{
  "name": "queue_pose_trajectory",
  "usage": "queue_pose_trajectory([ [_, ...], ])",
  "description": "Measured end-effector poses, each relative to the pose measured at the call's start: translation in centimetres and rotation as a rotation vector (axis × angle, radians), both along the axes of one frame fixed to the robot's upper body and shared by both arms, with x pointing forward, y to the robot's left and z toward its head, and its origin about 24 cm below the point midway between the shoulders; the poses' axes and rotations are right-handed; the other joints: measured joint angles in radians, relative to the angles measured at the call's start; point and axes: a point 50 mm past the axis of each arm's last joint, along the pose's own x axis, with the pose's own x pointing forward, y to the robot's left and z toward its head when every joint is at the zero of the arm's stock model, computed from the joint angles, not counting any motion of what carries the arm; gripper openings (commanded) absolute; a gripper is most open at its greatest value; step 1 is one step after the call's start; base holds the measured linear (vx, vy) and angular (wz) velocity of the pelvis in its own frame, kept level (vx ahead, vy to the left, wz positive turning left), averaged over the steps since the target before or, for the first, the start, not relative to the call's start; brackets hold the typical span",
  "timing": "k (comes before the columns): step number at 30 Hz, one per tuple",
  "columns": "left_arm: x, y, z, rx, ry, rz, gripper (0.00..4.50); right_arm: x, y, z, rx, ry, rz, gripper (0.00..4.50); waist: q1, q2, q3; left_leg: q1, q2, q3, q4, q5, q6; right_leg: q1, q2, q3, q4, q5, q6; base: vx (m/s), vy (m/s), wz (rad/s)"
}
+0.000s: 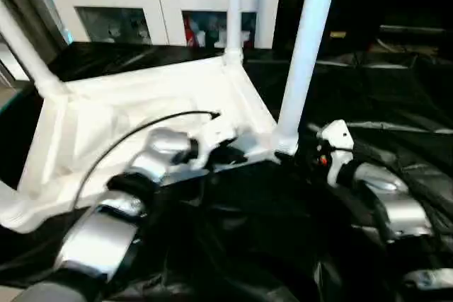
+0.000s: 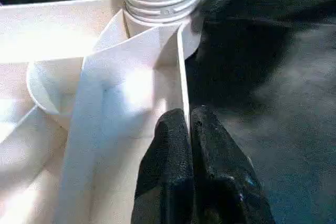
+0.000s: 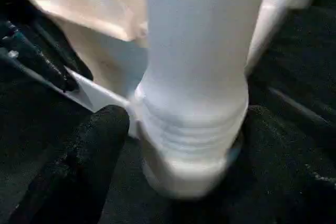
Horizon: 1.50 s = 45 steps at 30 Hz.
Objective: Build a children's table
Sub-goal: Rotate leg to tighten
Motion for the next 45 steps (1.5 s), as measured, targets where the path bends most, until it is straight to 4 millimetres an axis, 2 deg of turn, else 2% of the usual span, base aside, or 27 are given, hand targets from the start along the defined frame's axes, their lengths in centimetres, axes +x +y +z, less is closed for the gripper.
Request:
queue_pose_trajectory([
  [1, -0.3, -0.1, 0.0, 0.001, 0.011, -0.043, 0.00, -0.1, 0.2, 0.0, -0.001, 0.003, 0.027, 3.74, 0.012, 0.000, 0.000, -0.002, 0.000, 0.000, 0.003, -0.001, 0.002, -0.003, -0.001, 0.000, 0.005, -0.002, -0.003, 0.000, 0.000, 0.00],
  [4, -0.7, 0.2, 0.0, 0.010, 0.026, -0.101, 0.00, -0.5, 0.6, 0.1, 0.004, 0.020, 0.098, 3.74, 0.027, 0.000, 0.000, -0.003, 0.000, 0.002, 0.008, -0.001, 0.002, -0.005, -0.002, 0.002, 0.010, -0.005, -0.007, 0.000, 0.000, 0.00],
  [10, -1.1, 0.5, -0.4, 0.016, 0.045, -0.120, 0.00, -0.8, 0.6, 0.2, 0.004, 0.042, 0.169, 3.74, 0.022, -0.001, 0.000, 0.001, 0.000, 0.004, 0.010, -0.003, -0.004, 0.003, -0.003, 0.005, 0.010, -0.004, -0.007, 0.000, 0.000, 0.00],
  [12, -1.2, 0.6, -0.4, 0.017, 0.046, -0.124, 0.00, -0.9, 0.6, 0.2, 0.005, 0.045, 0.181, 3.41, 0.022, -0.001, 0.000, 0.001, 0.000, 0.004, 0.010, -0.003, -0.004, 0.004, -0.003, 0.005, 0.010, -0.004, -0.007, 0.000, 0.000, 0.00],
  [14, -1.2, 0.6, -0.4, 0.017, 0.045, -0.124, 0.00, -0.9, 0.7, 0.2, 0.008, 0.051, 0.199, 3.38, 0.021, -0.001, 0.000, 0.001, 0.000, 0.004, 0.010, -0.003, -0.005, 0.005, -0.003, 0.005, 0.010, -0.004, -0.007, 0.000, 0.000, 0.00],
  [17, -1.2, 0.7, -0.4, 0.018, 0.047, -0.123, 0.00, -1.0, 0.7, 0.2, 0.008, 0.056, 0.208, 2.97, 0.019, -0.001, 0.000, 0.001, 0.000, 0.004, 0.010, -0.002, -0.005, 0.005, -0.003, 0.005, 0.010, -0.003, -0.006, 0.000, 0.000, 0.00],
  [25, -1.2, 0.7, -0.4, 0.017, 0.048, -0.120, 0.00, -1.0, 0.7, 0.1, 0.009, 0.060, 0.211, 2.77, 0.018, 0.000, 0.000, 0.001, 0.000, 0.004, 0.010, -0.001, -0.003, 0.005, -0.003, 0.005, 0.011, -0.003, -0.006, 0.000, 0.000, 0.00],
  [27, -1.1, 0.5, -0.5, 0.019, 0.038, -0.092, 0.00, -0.9, 0.7, -0.1, 0.020, 0.061, 0.165, 2.77, 0.018, -0.001, 0.000, 0.001, 0.000, 0.004, 0.010, -0.001, -0.003, 0.005, -0.003, 0.005, 0.011, -0.003, -0.006, 0.000, 0.000, 0.00],
  [33, 0.2, -1.6, -0.9, 0.032, 0.009, 0.099, 0.00, 1.3, 0.9, -1.4, 0.066, 0.038, -0.191, 2.76, 0.005, -0.004, -0.001, 0.007, -0.001, 0.003, 0.009, 0.000, -0.004, 0.012, -0.003, 0.005, 0.007, -0.006, -0.001, 0.000, 0.000, 0.00],
  [36, 0.6, -2.8, -1.2, 0.029, 0.000, 0.188, 0.00, 2.4, 1.8, -1.8, 0.090, 0.037, -0.379, 2.76, -0.010, -0.006, -0.001, 0.016, -0.001, 0.003, 0.009, -0.001, -0.004, 0.020, -0.003, 0.005, 0.006, -0.007, 0.002, 0.000, 0.000, 0.00],
  [40, 1.0, -4.9, -1.3, 0.035, -0.018, 0.301, 0.00, 4.0, 3.2, -1.9, 0.097, 0.043, -0.631, 2.76, -0.023, -0.005, -0.001, 0.016, -0.003, 0.001, 0.005, -0.001, -0.004, 0.023, -0.003, 0.004, -0.004, -0.008, 0.002, 0.000, 0.000, 0.00],
  [43, 1.0, -5.3, -1.3, 0.033, -0.018, 0.307, 0.00, 4.2, 3.5, -1.9, 0.088, 0.034, -0.649, 2.76, -0.026, -0.005, -0.001, 0.015, -0.003, 0.001, 0.002, -0.001, -0.004, 0.025, -0.003, 0.002, -0.010, -0.008, 0.002, 0.000, 0.000, 0.00],
  [44, 1.0, -5.4, -1.3, 0.032, -0.018, 0.306, 0.00, 4.2, 3.6, -2.0, 0.087, 0.026, -0.647, 3.32, -0.028, -0.005, -0.001, 0.016, -0.004, 0.001, 0.002, -0.001, -0.004, 0.025, -0.003, 0.003, -0.010, -0.008, 0.002, 0.000, 0.000, 0.00],
  [45, 1.0, -5.4, -1.3, 0.031, -0.019, 0.305, 0.00, 4.2, 3.6, -2.0, 0.088, 0.023, -0.646, 3.32, -0.028, -0.005, -0.001, 0.016, -0.005, 0.001, 0.002, -0.001, -0.004, 0.025, -0.003, 0.004, -0.010, -0.008, 0.002, 0.000, 0.000, 0.00],
])
